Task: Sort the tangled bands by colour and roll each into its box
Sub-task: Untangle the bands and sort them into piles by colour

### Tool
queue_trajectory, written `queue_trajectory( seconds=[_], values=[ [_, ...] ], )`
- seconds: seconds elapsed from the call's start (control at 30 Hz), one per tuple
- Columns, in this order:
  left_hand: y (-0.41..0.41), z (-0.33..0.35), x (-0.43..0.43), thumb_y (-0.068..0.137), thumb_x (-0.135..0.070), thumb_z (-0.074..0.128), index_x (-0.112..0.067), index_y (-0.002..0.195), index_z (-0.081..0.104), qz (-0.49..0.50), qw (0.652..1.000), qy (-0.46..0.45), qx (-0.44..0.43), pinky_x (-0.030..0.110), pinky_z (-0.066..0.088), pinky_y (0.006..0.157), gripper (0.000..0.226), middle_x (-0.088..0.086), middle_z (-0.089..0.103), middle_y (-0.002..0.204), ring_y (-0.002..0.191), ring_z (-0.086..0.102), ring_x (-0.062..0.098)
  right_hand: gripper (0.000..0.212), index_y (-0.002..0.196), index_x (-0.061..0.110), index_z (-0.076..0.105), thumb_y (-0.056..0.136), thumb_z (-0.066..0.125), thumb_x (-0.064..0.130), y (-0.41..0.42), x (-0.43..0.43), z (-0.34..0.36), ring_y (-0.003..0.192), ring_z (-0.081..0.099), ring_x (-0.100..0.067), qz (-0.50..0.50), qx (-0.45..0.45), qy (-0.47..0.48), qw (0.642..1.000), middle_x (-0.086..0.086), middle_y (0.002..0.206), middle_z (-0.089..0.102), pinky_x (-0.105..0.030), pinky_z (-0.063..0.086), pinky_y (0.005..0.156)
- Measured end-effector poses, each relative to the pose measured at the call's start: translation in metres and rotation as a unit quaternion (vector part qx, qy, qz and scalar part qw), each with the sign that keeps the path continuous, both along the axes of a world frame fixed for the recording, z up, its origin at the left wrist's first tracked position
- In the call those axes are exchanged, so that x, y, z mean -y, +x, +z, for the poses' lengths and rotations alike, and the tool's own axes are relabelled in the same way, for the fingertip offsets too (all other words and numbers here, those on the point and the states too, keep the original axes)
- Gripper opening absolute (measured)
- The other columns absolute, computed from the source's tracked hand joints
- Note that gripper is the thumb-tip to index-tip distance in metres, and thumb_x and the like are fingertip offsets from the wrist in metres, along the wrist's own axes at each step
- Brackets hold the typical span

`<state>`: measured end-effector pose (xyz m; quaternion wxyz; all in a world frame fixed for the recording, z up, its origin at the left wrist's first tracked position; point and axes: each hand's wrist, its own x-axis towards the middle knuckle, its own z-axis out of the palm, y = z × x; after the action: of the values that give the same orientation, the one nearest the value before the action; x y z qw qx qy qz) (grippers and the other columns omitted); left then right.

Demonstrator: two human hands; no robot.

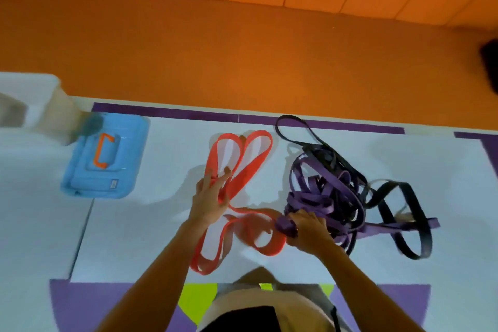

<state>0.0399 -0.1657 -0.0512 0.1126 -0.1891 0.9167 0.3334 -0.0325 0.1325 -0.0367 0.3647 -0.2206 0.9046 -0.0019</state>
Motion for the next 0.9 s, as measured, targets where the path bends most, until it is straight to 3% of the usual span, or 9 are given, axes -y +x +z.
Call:
queue_trajectory(
  seconds=[0.1,0.2,0.27,0.33,0.43,0.5,0.6,0.73,0.9],
  values=[
    [0.003,-0.007,0.007,0.096,-0.048,0.068,-0.042,0.142,0.059,-0.099,0.993,-0.035,0.058,0.062,0.033,0.122,0.048,-0.007,0.019,0.172,0.161,0.011,0.031,0.071,0.142,0.026,0.052,0.082,0.08,0.05,0.017,0.005,-0.006,0.136,0.05,-0.028,-0.008,0.026,-0.012,1.0,0.0,0.141,0.056,-0.044,0.043,0.112],
    [0.01,-0.009,0.003,0.083,-0.078,0.065,-0.05,0.153,0.043,-0.152,0.98,-0.056,0.118,0.072,0.018,0.122,0.079,-0.009,0.0,0.176,0.162,-0.002,0.036,0.066,0.141,0.027,0.056,0.084,0.079,0.051,0.028,0.003,-0.008,0.137,0.047,-0.027,-0.061,0.01,-0.035,0.997,0.0,0.141,0.055,-0.043,0.043,0.112],
    [0.015,-0.01,-0.001,0.075,-0.084,0.068,-0.049,0.159,0.032,-0.176,0.971,-0.077,0.143,0.073,0.015,0.122,0.098,-0.007,-0.01,0.176,0.162,-0.008,0.038,0.051,0.126,0.024,0.067,0.088,0.075,0.057,0.033,0.004,-0.005,0.124,0.057,-0.026,-0.105,-0.016,-0.076,0.991,-0.001,0.129,0.062,-0.038,0.049,0.099],
    [0.018,-0.01,-0.005,0.077,-0.075,0.075,-0.047,0.16,0.03,-0.168,0.969,-0.107,0.144,0.071,0.02,0.122,0.099,-0.003,-0.012,0.176,0.162,-0.007,0.039,0.037,0.108,0.02,0.072,0.091,0.074,0.053,0.037,0.006,0.0,0.105,0.065,-0.027,-0.174,-0.049,-0.151,0.972,-0.002,0.111,0.067,-0.036,0.054,0.082],
    [0.02,-0.012,-0.01,0.08,-0.058,0.084,-0.044,0.151,0.046,-0.051,0.988,-0.096,0.11,0.068,0.027,0.122,0.082,0.001,-0.005,0.177,0.161,0.0,0.042,0.021,0.104,0.027,0.068,0.088,0.082,0.028,0.04,0.008,0.01,0.089,0.064,-0.019,-0.211,-0.138,-0.228,0.94,0.01,0.099,0.061,-0.023,0.049,0.066],
    [0.02,-0.012,-0.01,0.075,-0.057,0.088,-0.041,0.141,0.055,0.019,0.993,-0.059,0.098,0.065,0.035,0.117,0.076,0.004,0.001,0.175,0.157,0.011,0.044,0.02,0.102,0.021,0.07,0.086,0.082,0.024,0.04,0.006,0.015,0.084,0.061,-0.013,-0.221,-0.163,-0.254,0.927,0.02,0.096,0.055,-0.014,0.043,0.066],
    [0.024,-0.011,-0.004,0.079,-0.049,0.087,-0.033,0.133,0.059,0.003,0.993,-0.064,0.095,0.056,0.05,0.108,0.063,0.004,0.021,0.168,0.137,0.04,0.04,0.021,0.103,0.016,0.071,0.086,0.083,0.018,0.041,0.005,0.016,0.084,0.061,-0.01,-0.216,-0.151,-0.256,0.93,0.019,0.097,0.056,-0.006,0.039,0.066],
    [0.02,-0.006,0.011,0.083,-0.022,0.083,-0.021,0.111,0.065,0.006,0.998,0.0,0.057,0.04,0.058,0.096,0.034,0.004,0.052,0.129,0.103,0.06,0.029,0.02,0.106,0.018,0.071,0.09,0.082,0.024,0.046,0.013,0.016,0.092,0.062,-0.012,-0.23,-0.106,-0.258,0.932,0.013,0.102,0.062,-0.016,0.044,0.071],
    [0.021,0.009,0.042,0.08,-0.014,0.082,-0.019,0.097,0.066,0.072,0.996,0.049,0.001,0.037,0.057,0.084,0.023,0.002,0.061,0.098,0.087,0.067,0.026,0.028,0.115,0.012,0.073,0.089,0.08,0.011,0.044,0.026,0.021,0.103,0.067,-0.021,-0.2,-0.108,-0.261,0.938,0.0,0.113,0.068,-0.03,0.055,0.087]
  ],
)
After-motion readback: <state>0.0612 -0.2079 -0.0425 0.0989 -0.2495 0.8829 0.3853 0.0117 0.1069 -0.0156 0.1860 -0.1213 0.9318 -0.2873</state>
